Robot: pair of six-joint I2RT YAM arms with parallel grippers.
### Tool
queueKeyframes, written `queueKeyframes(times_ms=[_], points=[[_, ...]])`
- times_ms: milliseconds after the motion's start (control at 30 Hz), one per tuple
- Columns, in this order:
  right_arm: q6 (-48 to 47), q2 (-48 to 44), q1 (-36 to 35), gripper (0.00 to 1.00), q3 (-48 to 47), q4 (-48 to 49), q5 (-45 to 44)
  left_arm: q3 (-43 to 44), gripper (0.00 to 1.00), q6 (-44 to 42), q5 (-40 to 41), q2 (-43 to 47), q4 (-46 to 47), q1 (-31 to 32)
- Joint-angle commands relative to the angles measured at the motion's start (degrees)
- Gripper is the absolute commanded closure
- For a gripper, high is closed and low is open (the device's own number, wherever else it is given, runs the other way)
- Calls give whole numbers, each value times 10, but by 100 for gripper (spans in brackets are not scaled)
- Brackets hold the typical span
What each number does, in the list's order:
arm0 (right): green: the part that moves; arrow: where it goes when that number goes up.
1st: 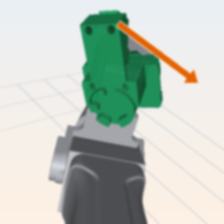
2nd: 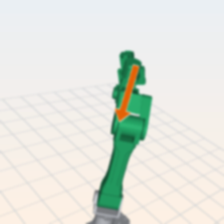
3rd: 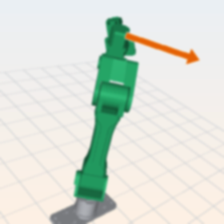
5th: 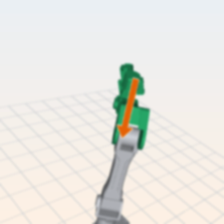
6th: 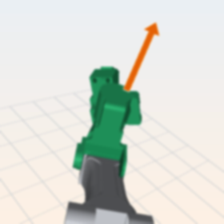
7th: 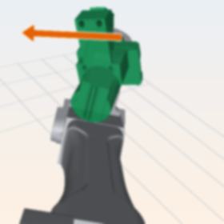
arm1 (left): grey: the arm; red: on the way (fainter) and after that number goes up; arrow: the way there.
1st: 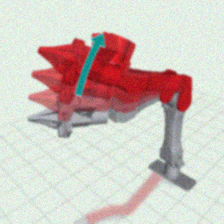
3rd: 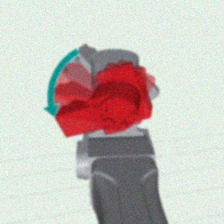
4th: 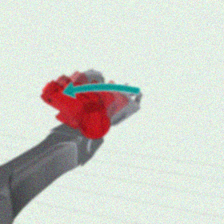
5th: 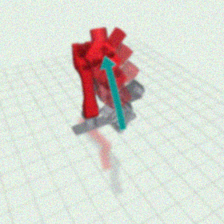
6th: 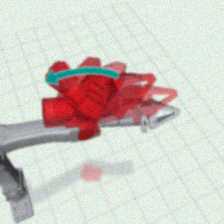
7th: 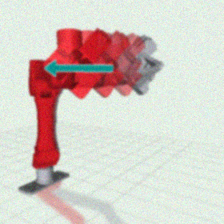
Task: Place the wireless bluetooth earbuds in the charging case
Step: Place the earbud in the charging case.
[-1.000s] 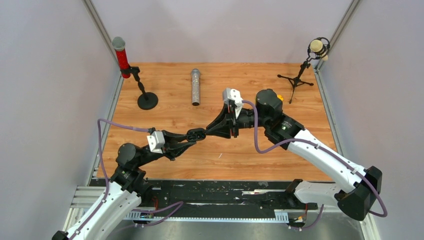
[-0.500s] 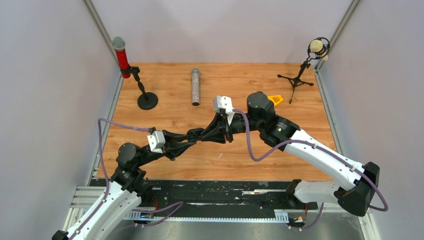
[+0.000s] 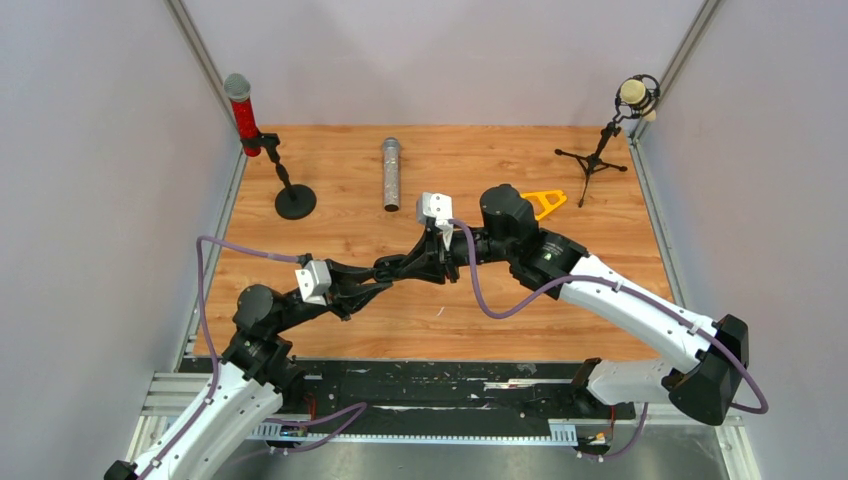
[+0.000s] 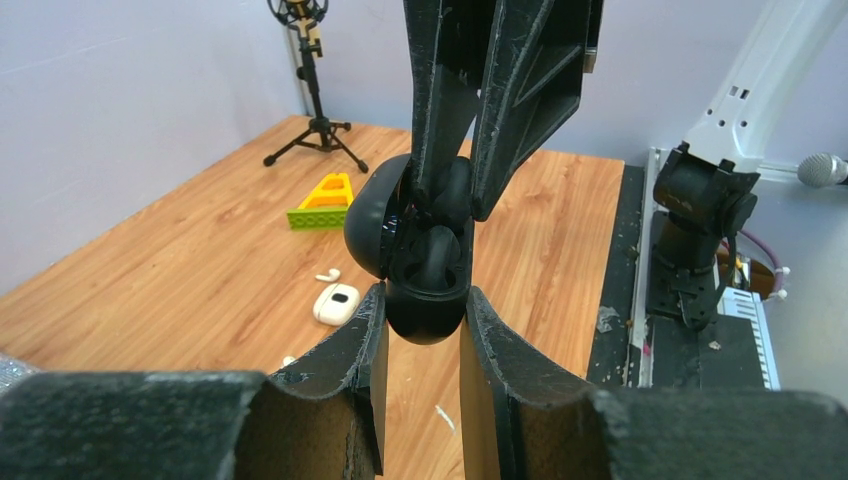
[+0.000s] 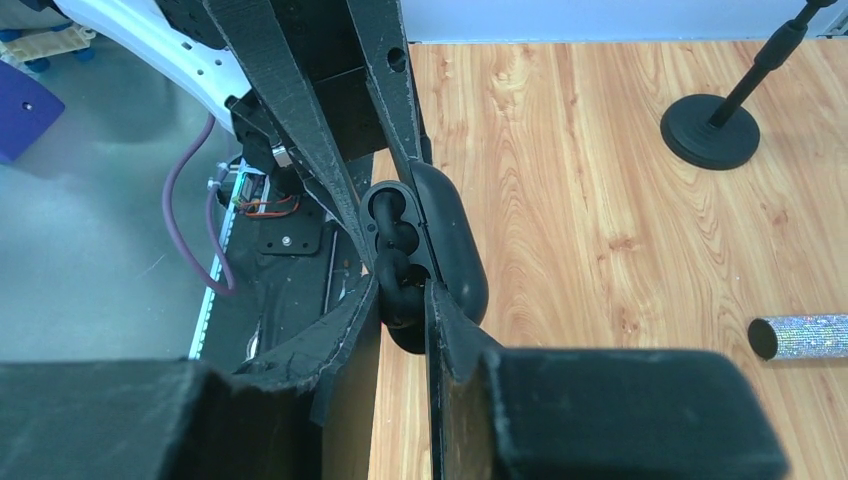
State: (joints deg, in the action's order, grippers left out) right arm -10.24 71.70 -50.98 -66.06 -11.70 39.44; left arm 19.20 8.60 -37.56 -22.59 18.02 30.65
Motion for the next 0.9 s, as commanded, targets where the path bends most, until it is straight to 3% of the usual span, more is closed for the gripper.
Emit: queueKeyframes(times_ms=[0,533,867], points=[[-23,-6,-3,100,-21,-11,-17,7,100,-5,-8,2,30,-1],[-40,-4,-4,100,-29,-33,-29,6,100,4,-4,7,37,-1],[-45,1,-8,91,-38,-36,-38,5,100,31,5,12,49,-1]])
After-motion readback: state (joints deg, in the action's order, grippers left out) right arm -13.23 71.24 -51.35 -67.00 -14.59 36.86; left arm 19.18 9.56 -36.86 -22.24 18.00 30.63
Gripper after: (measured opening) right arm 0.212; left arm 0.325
